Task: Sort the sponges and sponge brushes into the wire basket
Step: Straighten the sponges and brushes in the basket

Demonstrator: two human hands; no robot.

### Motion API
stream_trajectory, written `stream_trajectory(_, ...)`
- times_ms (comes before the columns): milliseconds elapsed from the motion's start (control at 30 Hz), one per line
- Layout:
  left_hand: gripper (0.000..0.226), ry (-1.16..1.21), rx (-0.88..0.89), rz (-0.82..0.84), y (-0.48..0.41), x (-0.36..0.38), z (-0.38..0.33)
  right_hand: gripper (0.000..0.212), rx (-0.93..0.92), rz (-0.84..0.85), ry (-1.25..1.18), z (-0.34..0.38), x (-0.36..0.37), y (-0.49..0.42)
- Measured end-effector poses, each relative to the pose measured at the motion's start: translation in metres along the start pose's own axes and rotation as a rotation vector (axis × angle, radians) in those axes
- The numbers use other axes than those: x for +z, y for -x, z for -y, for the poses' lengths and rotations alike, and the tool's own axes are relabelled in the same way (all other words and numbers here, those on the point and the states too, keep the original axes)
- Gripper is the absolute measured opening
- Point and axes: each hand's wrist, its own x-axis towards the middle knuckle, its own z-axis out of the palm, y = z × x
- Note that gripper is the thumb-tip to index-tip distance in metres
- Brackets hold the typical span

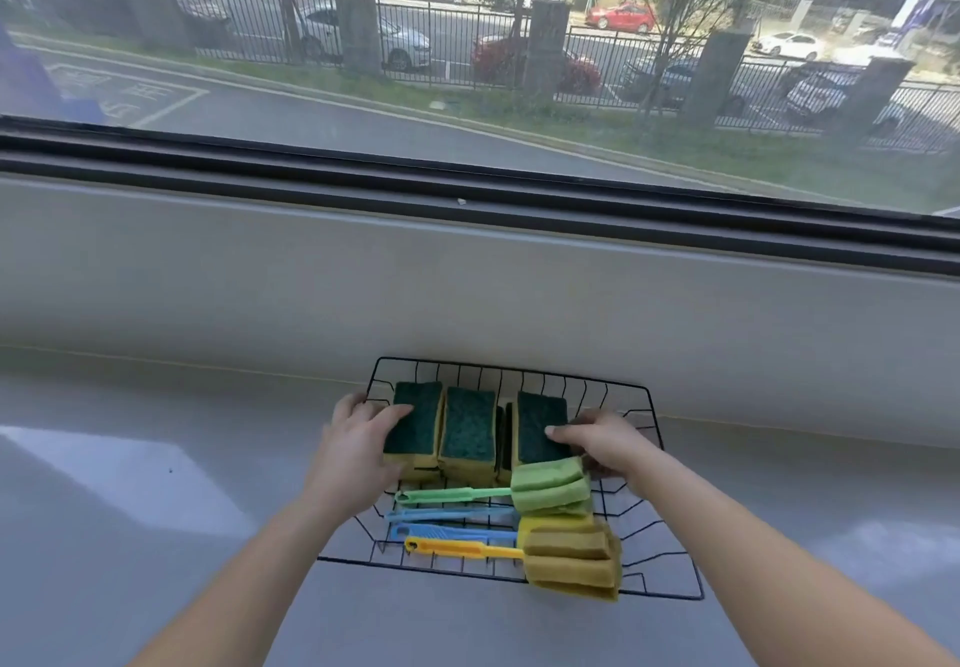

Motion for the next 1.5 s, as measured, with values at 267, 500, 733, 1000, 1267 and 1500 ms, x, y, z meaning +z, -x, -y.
stream_trajectory(267, 0.071, -0.035, 0.074, -0.047, -0.003, 0.008, -0.003, 0.041, -0.152, -0.149, 0.036, 0.0, 0.016, -0.013)
stream_trajectory(500, 0.065, 0.036, 0.105, -0.066, -0.004, 0.006, -0.004, 0.05, -0.155, -0.128, 0.098, -0.004, 0.014, -0.016)
stream_trajectory(733, 0.067, -0.039, 0.087, -0.048, -0.006, 0.008, -0.005, 0.051, -0.146, -0.111, 0.136, -0.003, 0.014, -0.017)
stream_trajectory(1000, 0.091, -0.074, 0.15, -0.048, -0.017, 0.01, -0.033, 0.076, -0.036, 0.036, -0.045, -0.003, 0.006, -0.018)
stream_trajectory(1267, 0.08, -0.076, 0.193, -0.009, -0.026, 0.022, -0.042, 0.091, -0.099, 0.066, -0.115, -0.007, 0.012, -0.021)
stream_trajectory(1500, 0.074, -0.073, 0.213, 0.011, -0.029, 0.023, -0.041, 0.079, -0.126, 0.062, -0.044, 0.001, 0.013, -0.022)
